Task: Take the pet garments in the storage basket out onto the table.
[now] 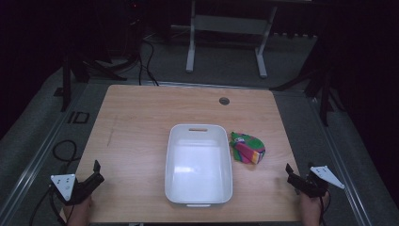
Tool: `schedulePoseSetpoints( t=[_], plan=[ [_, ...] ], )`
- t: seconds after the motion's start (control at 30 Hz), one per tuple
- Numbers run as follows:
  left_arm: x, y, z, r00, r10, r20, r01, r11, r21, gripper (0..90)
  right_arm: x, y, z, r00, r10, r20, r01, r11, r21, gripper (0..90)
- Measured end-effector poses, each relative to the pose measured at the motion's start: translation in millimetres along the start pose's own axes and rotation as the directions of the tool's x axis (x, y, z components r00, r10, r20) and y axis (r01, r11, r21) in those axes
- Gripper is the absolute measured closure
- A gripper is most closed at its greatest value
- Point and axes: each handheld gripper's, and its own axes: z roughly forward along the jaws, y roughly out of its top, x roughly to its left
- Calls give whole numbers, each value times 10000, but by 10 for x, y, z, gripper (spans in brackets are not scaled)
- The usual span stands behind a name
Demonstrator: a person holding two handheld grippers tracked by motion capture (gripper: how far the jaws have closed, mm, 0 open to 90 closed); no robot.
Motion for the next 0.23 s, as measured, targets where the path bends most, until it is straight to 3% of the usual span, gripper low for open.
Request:
schedulePoseSetpoints(
  t=[0.23],
  plan=[
    [1, 1, 1, 10000, -6, 0, 6, 10000, 8, 19, 5, 7, 16, 9996, 19, -270, -16, 10000, 98, 129]
  ],
)
